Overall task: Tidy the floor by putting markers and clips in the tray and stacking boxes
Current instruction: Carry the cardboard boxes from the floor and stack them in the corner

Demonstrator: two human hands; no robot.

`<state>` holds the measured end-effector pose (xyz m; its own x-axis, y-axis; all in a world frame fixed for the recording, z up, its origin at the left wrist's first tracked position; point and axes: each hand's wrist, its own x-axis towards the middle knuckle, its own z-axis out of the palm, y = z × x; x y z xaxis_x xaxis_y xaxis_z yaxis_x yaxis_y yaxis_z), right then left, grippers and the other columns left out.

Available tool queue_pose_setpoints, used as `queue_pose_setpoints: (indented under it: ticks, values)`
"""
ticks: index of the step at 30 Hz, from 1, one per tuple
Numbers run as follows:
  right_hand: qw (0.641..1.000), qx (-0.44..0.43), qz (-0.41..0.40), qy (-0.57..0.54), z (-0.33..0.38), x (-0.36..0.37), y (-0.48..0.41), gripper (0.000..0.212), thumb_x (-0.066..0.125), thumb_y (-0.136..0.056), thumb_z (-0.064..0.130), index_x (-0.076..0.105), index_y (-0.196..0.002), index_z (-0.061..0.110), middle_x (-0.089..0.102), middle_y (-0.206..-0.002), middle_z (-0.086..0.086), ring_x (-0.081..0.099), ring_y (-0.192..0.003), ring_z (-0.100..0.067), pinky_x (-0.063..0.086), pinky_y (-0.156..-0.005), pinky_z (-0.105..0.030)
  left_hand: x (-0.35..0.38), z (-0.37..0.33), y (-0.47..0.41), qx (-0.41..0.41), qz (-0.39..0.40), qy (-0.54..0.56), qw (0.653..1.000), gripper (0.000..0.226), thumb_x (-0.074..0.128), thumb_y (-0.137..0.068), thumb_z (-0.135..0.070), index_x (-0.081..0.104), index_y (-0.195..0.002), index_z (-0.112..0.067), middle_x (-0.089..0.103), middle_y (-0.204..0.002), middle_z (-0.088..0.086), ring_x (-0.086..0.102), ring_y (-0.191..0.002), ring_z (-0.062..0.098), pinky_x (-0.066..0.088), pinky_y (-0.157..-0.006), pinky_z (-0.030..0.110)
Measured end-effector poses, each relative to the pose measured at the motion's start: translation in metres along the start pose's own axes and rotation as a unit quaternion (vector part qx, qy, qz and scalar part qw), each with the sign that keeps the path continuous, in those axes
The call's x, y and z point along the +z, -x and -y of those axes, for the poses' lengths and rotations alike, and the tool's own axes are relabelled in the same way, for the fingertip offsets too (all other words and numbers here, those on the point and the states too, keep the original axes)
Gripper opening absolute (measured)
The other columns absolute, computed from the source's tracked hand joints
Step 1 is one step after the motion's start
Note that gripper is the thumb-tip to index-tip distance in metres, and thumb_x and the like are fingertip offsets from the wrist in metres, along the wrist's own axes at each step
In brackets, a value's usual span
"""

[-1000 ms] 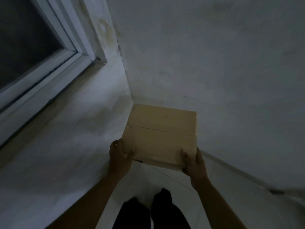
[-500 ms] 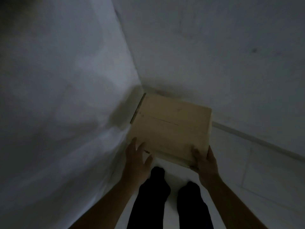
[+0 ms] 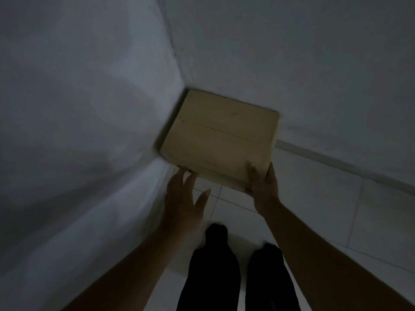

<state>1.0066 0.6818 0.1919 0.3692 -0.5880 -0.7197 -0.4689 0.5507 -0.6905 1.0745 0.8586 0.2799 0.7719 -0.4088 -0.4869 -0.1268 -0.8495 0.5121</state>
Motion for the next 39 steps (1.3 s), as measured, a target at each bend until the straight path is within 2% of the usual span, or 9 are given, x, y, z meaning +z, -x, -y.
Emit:
queue_pose_setpoints:
  ticks: [4,7,10,15,18,23,29,32,39]
  values:
    - [0.998,-0.016,0.007,0.065,-0.005,0.016,-0.012,0.063,0.061,-0.085,0.052,0.029,-0.138,0.04,0.045,-0.127,0.007,0.049,-0.117,-0.027,0.049,-0.092,-0.057,-0.004,0.003,-0.015,0.006,-0.003,-0.007,1.0,0.056,0.053,-0.091,-0.043,0.037,-0.141,-0.023,0.018,-0.157,0.0,0.012,-0.144,0.018,0.028,-0.113,0.047]
    - [0.987,-0.003,-0.021,0.157,-0.011,0.024,-0.022,0.069,0.058,-0.088,0.049,0.024,-0.144,0.025,0.047,-0.136,-0.008,0.049,-0.119,-0.036,0.047,-0.094,-0.049,-0.005,0.003,-0.021,-0.001,0.0,-0.012,1.0,0.058,0.053,-0.09,-0.043,0.036,-0.142,-0.024,0.017,-0.157,-0.001,0.011,-0.144,0.018,0.027,-0.113,0.049]
    - [0.957,0.033,-0.05,0.283,-0.012,0.027,-0.03,0.067,0.053,-0.09,0.051,0.03,-0.137,0.008,0.053,-0.129,-0.021,0.057,-0.107,-0.039,0.051,-0.08,-0.042,-0.005,0.005,-0.023,0.003,-0.003,-0.043,0.999,0.057,0.052,-0.09,-0.045,0.037,-0.142,-0.026,0.017,-0.157,-0.001,0.014,-0.144,0.019,0.021,-0.112,0.046]
    - [0.901,0.034,0.017,0.432,0.013,0.015,-0.037,0.09,0.05,-0.08,0.071,0.034,-0.132,-0.001,0.053,-0.126,-0.02,0.06,-0.103,-0.035,0.054,-0.081,-0.04,-0.008,0.002,-0.02,0.014,-0.002,-0.089,0.996,0.056,0.049,-0.091,-0.048,0.035,-0.141,-0.028,0.018,-0.157,-0.002,0.016,-0.144,0.017,0.018,-0.112,0.046]
    - [0.895,-0.009,0.02,0.445,0.046,0.002,-0.029,0.072,0.056,-0.087,0.051,0.033,-0.131,0.0,0.05,-0.13,-0.023,0.055,-0.112,-0.039,0.051,-0.091,-0.046,-0.014,-0.011,-0.017,0.021,0.005,-0.1,0.995,0.056,0.048,-0.091,-0.049,0.034,-0.142,-0.027,0.017,-0.158,-0.002,0.016,-0.144,0.018,0.019,-0.112,0.047]
    - [0.856,-0.073,0.049,0.509,0.099,-0.046,0.031,0.051,0.053,-0.093,0.04,0.049,-0.128,0.003,0.05,-0.133,-0.017,0.047,-0.122,-0.033,0.039,-0.1,-0.038,-0.036,-0.061,0.007,0.048,0.02,-0.093,0.994,0.063,0.045,-0.092,-0.051,0.025,-0.147,-0.027,0.013,-0.159,-0.002,0.012,-0.145,0.019,0.016,-0.113,0.047]
    - [0.869,-0.117,0.049,0.479,0.168,-0.111,0.152,0.039,0.056,-0.093,0.036,0.054,-0.12,0.008,0.05,-0.132,-0.011,0.048,-0.12,-0.026,0.037,-0.094,-0.029,-0.078,-0.141,0.057,0.079,0.014,-0.012,0.997,0.075,0.05,-0.09,-0.051,0.017,-0.148,-0.019,0.026,-0.154,0.003,0.028,-0.139,0.024,0.018,-0.113,0.045]
    - [0.883,-0.105,0.038,0.455,0.202,-0.145,0.213,0.038,0.057,-0.093,0.035,0.056,-0.119,0.008,0.052,-0.132,-0.013,0.051,-0.117,-0.027,0.037,-0.089,-0.027,-0.099,-0.185,0.086,0.124,0.034,-0.016,0.992,0.08,0.047,-0.084,-0.057,0.023,-0.147,-0.014,0.033,-0.151,0.008,0.038,-0.134,0.028,0.03,-0.11,0.047]
    - [0.929,-0.111,-0.076,0.344,0.247,-0.248,0.334,0.04,0.056,-0.092,0.041,0.055,-0.122,0.014,0.056,-0.128,-0.009,0.054,-0.102,-0.02,0.036,-0.078,-0.025,-0.114,-0.294,0.166,0.273,0.067,0.018,0.96,0.06,0.059,-0.089,-0.038,0.034,-0.139,-0.017,0.038,-0.143,0.004,0.044,-0.125,0.017,0.041,-0.103,0.042]
